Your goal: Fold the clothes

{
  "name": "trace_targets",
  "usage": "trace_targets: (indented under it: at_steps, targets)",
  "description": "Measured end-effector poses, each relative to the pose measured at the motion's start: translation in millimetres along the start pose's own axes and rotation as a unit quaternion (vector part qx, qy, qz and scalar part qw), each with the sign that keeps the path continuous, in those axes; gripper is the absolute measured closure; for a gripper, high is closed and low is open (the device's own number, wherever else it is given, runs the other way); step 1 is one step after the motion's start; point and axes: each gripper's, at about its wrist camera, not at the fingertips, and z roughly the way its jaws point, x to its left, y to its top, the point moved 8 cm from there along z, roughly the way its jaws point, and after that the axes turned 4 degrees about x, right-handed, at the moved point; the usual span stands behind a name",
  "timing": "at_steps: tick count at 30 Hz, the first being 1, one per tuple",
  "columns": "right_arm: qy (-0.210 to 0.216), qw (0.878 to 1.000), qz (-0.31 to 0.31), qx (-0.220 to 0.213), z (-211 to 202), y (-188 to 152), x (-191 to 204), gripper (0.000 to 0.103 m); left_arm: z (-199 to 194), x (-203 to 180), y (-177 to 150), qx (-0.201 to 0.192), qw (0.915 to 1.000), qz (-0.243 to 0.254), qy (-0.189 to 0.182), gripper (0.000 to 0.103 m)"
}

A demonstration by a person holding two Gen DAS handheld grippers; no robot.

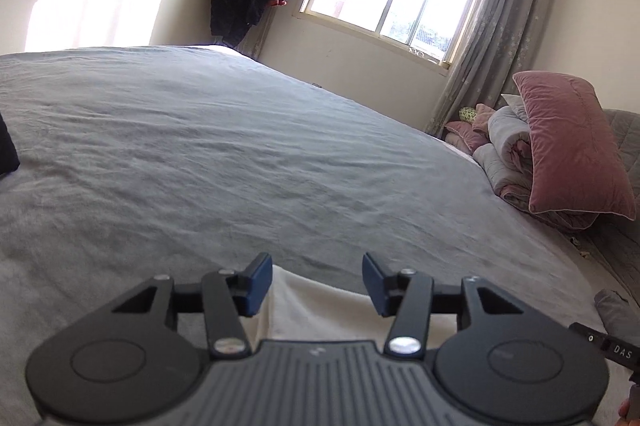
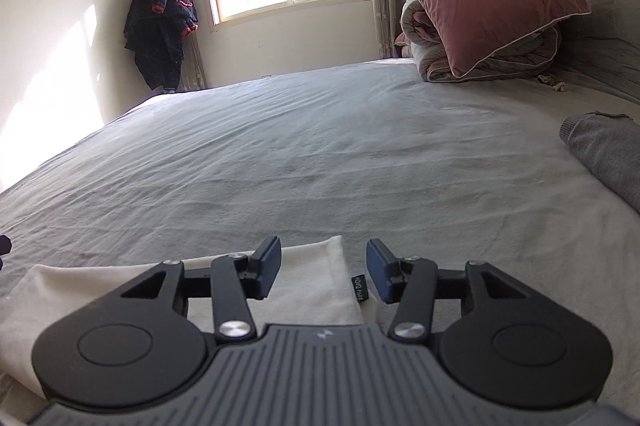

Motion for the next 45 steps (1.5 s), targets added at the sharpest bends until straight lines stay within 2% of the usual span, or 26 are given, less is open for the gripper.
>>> trace_targets:
  at_steps: [2, 5, 7, 11, 14, 16, 17, 18, 19, 20, 21, 24, 28, 31, 33, 35, 38, 40, 43, 44, 45]
  targets:
    - [0.023, 1.0, 0.001, 0.004, -5.5, -6.8, 22.2, 0.051, 0.6, -18.7, -16.1, 0.012, 0.9994, 0.031, -0.011, 0.054]
    - [0.037, 0.999, -0.02, 0.02, -6.6, -20.3, 47.1, 0.051, 7.9, -25.4, -44.9, 0.037, 0.9971, 0.066, 0.006, 0.054]
    - [0.033, 0.998, -0.036, 0.033, -3.1, -31.2, 52.2, 0.051, 8.7, -20.8, -57.0, 0.035, 0.9953, 0.088, 0.017, 0.058]
    - [0.024, 0.997, -0.057, 0.044, 0.8, -45.6, 35.4, 0.056, 2.0, 4.8, -46.3, 0.03, 0.9963, 0.071, 0.04, 0.073]
    - [0.016, 0.996, -0.074, 0.045, -8.4, -42.0, 19.8, 0.063, -2.3, 28.4, -37.4, 0.046, 0.9966, 0.056, 0.039, 0.099]
    - [0.0, 0.996, -0.071, 0.046, -16.1, -36.9, 10.5, 0.058, -10.2, 36.4, -31.9, 0.051, 0.9973, 0.039, 0.036, 0.1]
    - [-0.008, 0.997, -0.065, 0.046, -20.1, -34.2, 5.3, 0.057, -15.0, 39.6, -29.4, 0.053, 0.9975, 0.025, 0.038, 0.097]
    - [0.0, 0.998, -0.048, 0.046, -26.2, -33.1, 0.6, 0.054, -20.3, 42.9, -27.5, 0.056, 0.9973, 0.006, 0.047, 0.065]
    - [0.008, 0.998, -0.032, 0.046, -32.2, -32.0, -4.1, 0.046, -25.4, 46.1, -25.5, 0.059, 0.997, -0.015, 0.049, 0.051]
    - [0.011, 0.999, -0.017, 0.048, -38.0, -31.6, -7.8, 0.044, -29.9, 49.0, -24.3, 0.066, 0.9964, -0.038, 0.037, 0.044]
    - [0.015, 0.998, -0.001, 0.055, -41.5, -31.6, -12.0, 0.044, -33.8, 51.5, -24.2, 0.077, 0.9949, -0.063, 0.017, 0.044]
    - [0.026, 0.995, 0.056, 0.074, -52.3, -34.6, -23.8, 0.043, -45.4, 60.5, -31.0, 0.116, 0.9823, -0.147, -0.009, 0.044]
    - [0.059, 0.983, 0.145, 0.092, -66.6, -43.1, -32.2, 0.043, -57.8, 63.2, -51.0, 0.156, 0.9553, -0.246, -0.052, 0.044]
    - [0.082, 0.964, 0.228, 0.109, -71.6, -55.0, -34.1, 0.043, -58.0, 57.4, -72.8, 0.178, 0.931, -0.308, -0.082, 0.044]
    - [0.102, 0.949, 0.276, 0.116, -70.4, -62.6, -32.3, 0.043, -51.0, 51.8, -87.4, 0.188, 0.9198, -0.333, -0.087, 0.044]
    - [0.123, 0.93, 0.323, 0.124, -66.1, -71.4, -26.8, 0.043, -43.4, 47.9, -98.1, 0.18, 0.9131, -0.356, -0.084, 0.044]
    - [0.129, 0.915, 0.364, 0.116, -53.9, -76.7, -20.4, 0.043, -36.4, 46.1, -102.8, 0.141, 0.9053, -0.394, -0.074, 0.045]
    - [0.127, 0.906, 0.393, 0.093, -45.3, -74.6, -22.9, 0.043, -30.6, 45.3, -102.8, 0.109, 0.8999, -0.418, -0.06, 0.05]
    - [0.119, 0.888, 0.441, 0.063, -34.6, -71.2, -31.9, 0.043, -19.9, 43.3, -104.5, 0.08, 0.8974, -0.432, -0.037, 0.062]
    - [0.116, 0.882, 0.454, 0.054, -31.5, -70.0, -34.8, 0.047, -17.4, 42.0, -105.0, 0.07, 0.8969, -0.436, -0.03, 0.063]
    - [0.112, 0.876, 0.467, 0.044, -28.5, -68.9, -37.8, 0.057, -15.1, 40.9, -104.8, 0.061, 0.8967, -0.438, -0.024, 0.065]
